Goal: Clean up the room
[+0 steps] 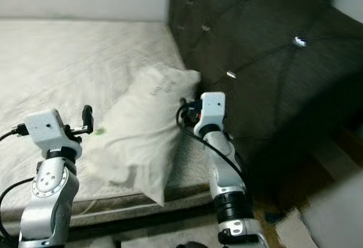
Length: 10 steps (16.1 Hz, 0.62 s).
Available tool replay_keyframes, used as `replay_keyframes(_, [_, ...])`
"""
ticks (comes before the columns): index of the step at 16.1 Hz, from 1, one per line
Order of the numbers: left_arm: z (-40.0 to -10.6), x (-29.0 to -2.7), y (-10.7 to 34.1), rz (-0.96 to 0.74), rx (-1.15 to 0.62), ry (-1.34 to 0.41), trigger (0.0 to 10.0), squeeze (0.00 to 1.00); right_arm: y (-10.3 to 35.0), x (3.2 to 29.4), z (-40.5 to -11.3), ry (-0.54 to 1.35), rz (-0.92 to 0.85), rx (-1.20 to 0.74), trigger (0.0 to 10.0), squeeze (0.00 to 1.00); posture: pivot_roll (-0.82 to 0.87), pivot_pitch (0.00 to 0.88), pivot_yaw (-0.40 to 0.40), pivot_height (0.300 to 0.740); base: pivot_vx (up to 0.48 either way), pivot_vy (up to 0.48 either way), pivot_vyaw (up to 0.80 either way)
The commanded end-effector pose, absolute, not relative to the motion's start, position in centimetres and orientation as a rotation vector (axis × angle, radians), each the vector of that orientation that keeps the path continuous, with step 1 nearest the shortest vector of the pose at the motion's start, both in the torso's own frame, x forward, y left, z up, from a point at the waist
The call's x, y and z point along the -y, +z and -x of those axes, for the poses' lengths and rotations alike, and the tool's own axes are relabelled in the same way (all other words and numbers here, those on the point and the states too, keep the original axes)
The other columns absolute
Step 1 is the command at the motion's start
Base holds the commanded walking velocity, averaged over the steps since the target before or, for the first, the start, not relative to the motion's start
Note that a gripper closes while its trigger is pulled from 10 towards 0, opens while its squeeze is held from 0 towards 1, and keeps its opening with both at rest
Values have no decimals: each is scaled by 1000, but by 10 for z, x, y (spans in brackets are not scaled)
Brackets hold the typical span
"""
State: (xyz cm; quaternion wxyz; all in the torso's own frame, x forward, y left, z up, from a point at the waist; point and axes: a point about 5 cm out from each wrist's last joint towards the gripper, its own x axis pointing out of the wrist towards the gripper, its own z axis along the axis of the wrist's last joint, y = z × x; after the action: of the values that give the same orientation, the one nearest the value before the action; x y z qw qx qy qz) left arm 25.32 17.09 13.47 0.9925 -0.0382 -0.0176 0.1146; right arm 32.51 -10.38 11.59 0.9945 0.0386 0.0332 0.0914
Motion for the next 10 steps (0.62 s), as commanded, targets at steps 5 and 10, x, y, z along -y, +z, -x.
replay_keyframes(5, [-253, -167, 133, 70, 21, 211, 10000, 0, 121, 102, -330, 188, -98, -63, 10000, 0, 96, 29, -77, 740, 0, 0, 160])
replay_keyframes(10, [-251, -171, 133, 62, 22, 225, 10000, 0, 115, 104, -327, 181, -18, -85, 10000, 0, 103, 17, -83, 740, 0, 0, 0])
